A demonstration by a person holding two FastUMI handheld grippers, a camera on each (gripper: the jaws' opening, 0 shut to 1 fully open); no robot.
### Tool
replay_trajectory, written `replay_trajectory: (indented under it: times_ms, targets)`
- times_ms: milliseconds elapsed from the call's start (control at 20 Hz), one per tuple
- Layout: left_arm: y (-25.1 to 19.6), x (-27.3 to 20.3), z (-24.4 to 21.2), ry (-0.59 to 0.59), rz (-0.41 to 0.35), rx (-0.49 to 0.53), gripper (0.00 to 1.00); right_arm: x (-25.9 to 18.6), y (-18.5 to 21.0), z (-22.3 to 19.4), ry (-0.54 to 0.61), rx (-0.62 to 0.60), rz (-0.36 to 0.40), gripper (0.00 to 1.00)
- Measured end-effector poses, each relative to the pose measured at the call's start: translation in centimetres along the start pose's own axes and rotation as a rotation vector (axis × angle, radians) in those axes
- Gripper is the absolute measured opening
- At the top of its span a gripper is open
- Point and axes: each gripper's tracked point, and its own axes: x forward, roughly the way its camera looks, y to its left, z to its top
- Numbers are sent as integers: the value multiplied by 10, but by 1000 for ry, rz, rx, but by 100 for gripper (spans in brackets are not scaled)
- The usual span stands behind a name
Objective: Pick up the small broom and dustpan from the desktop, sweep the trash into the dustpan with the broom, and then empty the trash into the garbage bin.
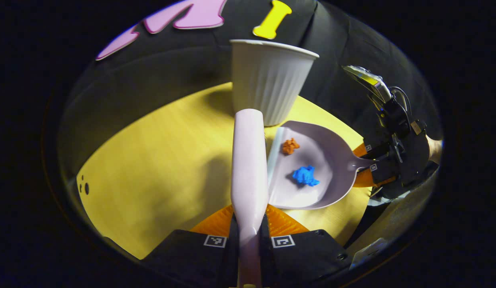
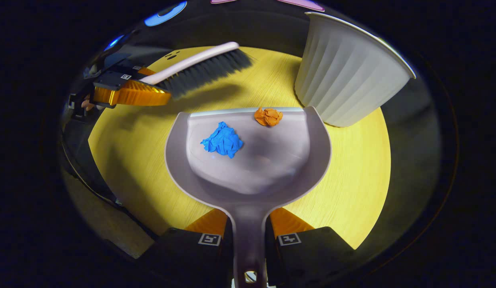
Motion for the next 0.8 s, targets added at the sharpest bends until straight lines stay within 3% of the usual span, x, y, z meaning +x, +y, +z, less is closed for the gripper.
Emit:
replay_trajectory:
  times_ms: [150,250,550,700,800]
  targets:
    - [32,-34,-15,-50,95,-95,26,-33,7,5,-6,82,-23,40]
    - [45,-52,-27,-59,146,-135,27,-64,3,15,-16,150,-40,37]
    - [57,-66,-70,-24,154,-195,26,-178,-26,49,-108,291,-113,37]
    - [51,-67,-79,-26,130,-243,24,-215,-55,76,-137,305,-174,40]
    - [49,-67,-83,-23,122,-262,24,-225,-83,95,-140,296,-229,37]
